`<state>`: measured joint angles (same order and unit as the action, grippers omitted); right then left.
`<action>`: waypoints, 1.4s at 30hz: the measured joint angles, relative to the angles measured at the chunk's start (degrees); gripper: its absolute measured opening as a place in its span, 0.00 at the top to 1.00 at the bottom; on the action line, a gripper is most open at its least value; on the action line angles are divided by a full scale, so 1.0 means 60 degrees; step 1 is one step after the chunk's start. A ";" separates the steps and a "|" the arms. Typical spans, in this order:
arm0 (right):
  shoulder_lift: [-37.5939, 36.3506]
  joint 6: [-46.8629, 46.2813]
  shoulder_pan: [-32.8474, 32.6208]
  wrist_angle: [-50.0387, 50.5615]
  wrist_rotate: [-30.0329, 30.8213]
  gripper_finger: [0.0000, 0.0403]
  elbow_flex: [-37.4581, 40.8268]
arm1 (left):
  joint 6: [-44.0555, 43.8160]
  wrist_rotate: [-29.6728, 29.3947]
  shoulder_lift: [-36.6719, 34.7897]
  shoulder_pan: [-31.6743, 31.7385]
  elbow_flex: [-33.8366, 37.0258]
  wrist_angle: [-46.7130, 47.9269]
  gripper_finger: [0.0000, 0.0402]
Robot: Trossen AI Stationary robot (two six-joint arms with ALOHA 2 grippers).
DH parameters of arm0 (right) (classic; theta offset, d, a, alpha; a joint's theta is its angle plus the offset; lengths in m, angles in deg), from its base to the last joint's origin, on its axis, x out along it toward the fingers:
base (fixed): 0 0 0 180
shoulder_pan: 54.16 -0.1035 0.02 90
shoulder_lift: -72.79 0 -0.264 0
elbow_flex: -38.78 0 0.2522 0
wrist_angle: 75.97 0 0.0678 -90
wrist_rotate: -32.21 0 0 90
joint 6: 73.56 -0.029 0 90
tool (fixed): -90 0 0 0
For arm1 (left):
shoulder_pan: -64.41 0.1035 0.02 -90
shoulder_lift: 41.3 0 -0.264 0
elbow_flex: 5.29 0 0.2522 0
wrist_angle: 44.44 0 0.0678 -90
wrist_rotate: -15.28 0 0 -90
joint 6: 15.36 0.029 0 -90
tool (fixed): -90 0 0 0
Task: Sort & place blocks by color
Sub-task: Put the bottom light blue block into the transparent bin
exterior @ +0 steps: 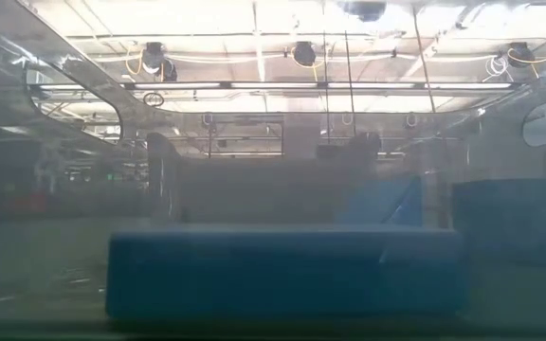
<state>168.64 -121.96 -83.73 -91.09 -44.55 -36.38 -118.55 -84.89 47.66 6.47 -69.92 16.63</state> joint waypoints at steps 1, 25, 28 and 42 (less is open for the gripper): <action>-0.0059 0.0010 0.0020 -0.0005 -0.0002 0.42 0.0000 | 0.0075 0.0011 0.0024 -0.0004 0.0097 -0.0251 0.50; -0.0302 -0.0061 0.0270 0.0172 0.0017 0.43 0.0004 | -0.0893 0.0449 0.0029 0.0093 0.0817 -0.1343 0.67; -0.0621 0.0120 0.0327 0.0209 0.0025 0.43 0.0004 | -0.0833 -0.0061 -0.0013 0.0245 0.0459 -0.1332 0.67; -0.2255 0.3067 0.0780 0.1529 0.0076 0.43 0.0004 | 0.2875 -0.5849 -0.2053 0.1930 -0.1811 -0.1646 0.67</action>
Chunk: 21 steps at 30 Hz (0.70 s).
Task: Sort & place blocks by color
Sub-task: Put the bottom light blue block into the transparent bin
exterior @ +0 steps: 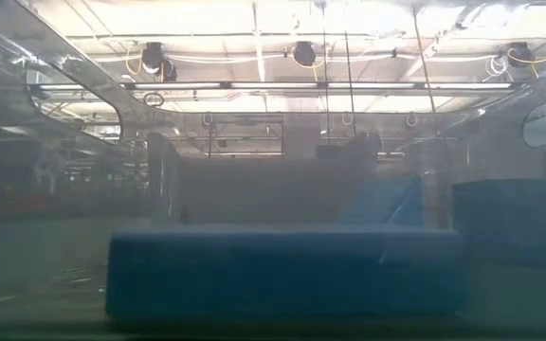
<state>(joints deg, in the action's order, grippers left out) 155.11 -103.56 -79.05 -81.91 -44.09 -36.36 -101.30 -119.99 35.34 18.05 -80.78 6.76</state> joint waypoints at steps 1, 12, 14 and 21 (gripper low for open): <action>-0.0081 0.0340 0.0025 0.0052 0.0011 0.43 0.0000 | 0.0526 -0.0193 -0.0085 0.0214 -0.0113 -0.0283 0.67; -0.1076 0.3862 0.0157 0.0828 0.1526 0.43 0.0000 | 0.6828 0.0017 -0.0215 0.2661 -0.0292 -0.7076 0.67; -0.1396 0.4262 0.0165 0.1218 0.1565 0.43 0.0000 | 0.7495 0.0091 -0.0215 0.2929 -0.0292 -0.7953 0.67; -0.2520 0.6357 0.0164 0.2173 0.2992 0.43 0.0000 | 0.7621 0.1352 0.0050 0.3932 -0.0307 -0.9611 0.67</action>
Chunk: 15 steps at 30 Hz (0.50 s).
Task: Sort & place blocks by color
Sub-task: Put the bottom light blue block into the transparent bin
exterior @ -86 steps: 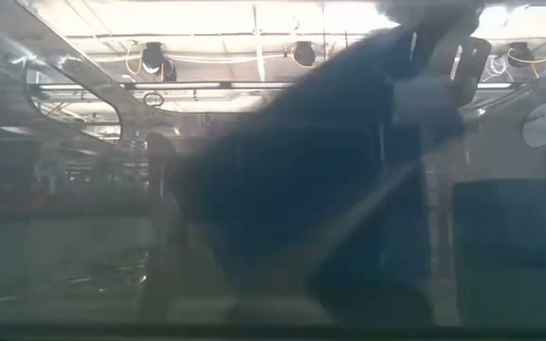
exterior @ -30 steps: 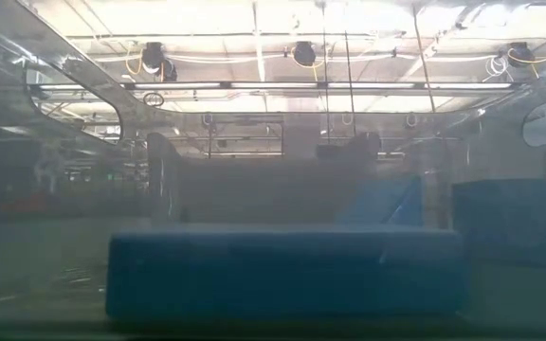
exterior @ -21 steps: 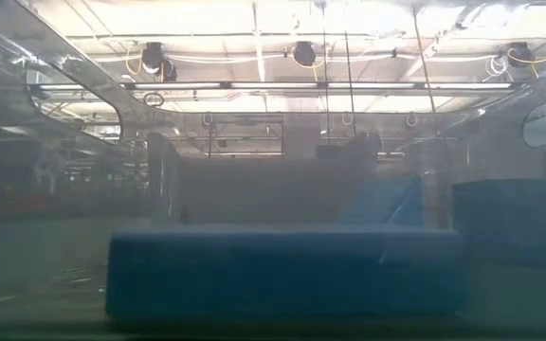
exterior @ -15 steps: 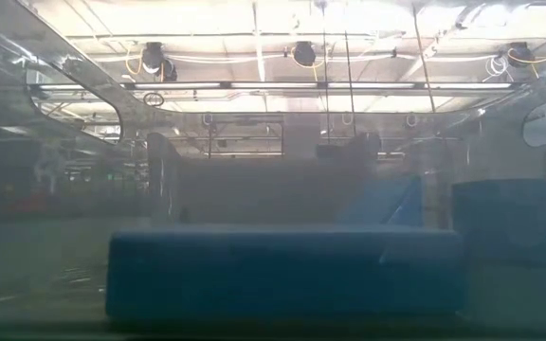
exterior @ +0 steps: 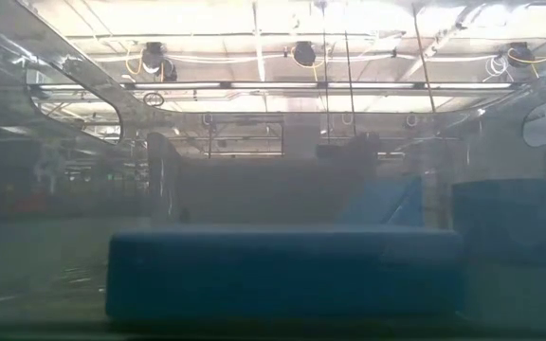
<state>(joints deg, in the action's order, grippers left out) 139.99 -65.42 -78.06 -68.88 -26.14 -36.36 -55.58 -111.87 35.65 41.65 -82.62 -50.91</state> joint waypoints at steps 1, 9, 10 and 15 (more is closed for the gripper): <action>-0.0105 0.0458 0.0000 0.0005 0.0216 0.43 0.0000 | -0.0128 0.0052 0.0096 0.0116 0.0005 -0.0129 0.67; -0.0463 0.3181 0.0233 0.0016 0.0758 0.43 0.0000 | -0.1201 0.0703 0.1095 0.1177 0.0007 -0.1535 0.67; -0.0463 0.3262 0.0318 0.0017 0.0760 0.43 0.0000 | -0.1325 0.0811 0.1186 0.1292 0.0007 -0.1723 0.67; -0.0463 0.2982 0.0808 0.0161 0.0756 0.43 0.0000 | -0.1984 0.1643 0.1667 0.1606 0.0007 -0.2416 0.67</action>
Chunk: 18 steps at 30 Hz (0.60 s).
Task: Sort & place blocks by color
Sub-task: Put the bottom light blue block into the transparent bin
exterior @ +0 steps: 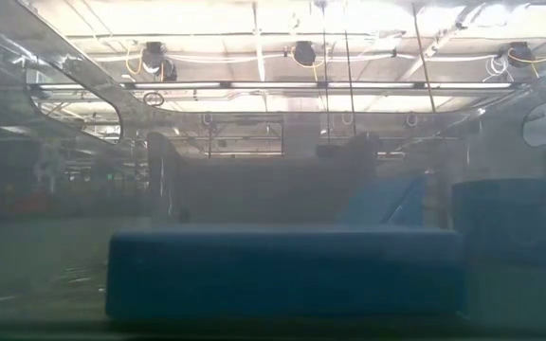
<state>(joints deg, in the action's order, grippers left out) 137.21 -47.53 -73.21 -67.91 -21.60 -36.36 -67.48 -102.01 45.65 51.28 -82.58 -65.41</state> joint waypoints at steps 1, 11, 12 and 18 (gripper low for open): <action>-0.0004 -0.0132 0.0099 0.0088 -0.0007 0.43 0.0000 | -0.0100 0.0113 0.0106 0.0007 0.0000 -0.0100 0.67; 0.0209 -0.0966 0.0551 0.0439 -0.2054 0.43 0.0000 | -0.0525 0.0333 0.0268 0.0212 0.0000 -0.0423 0.67; 0.0293 -0.0991 0.0610 0.0377 -0.2081 0.43 0.0000 | -0.0609 0.0512 0.0268 0.0266 0.0000 -0.0487 0.67; 0.0764 -0.1036 0.0925 -0.0415 -0.1955 0.43 0.0000 | -0.1415 0.1297 0.0207 0.0609 0.0010 -0.0469 0.67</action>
<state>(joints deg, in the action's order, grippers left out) 141.79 -53.74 -67.66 -70.40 -33.33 -36.36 -75.97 -94.23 46.89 54.94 -82.52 -68.23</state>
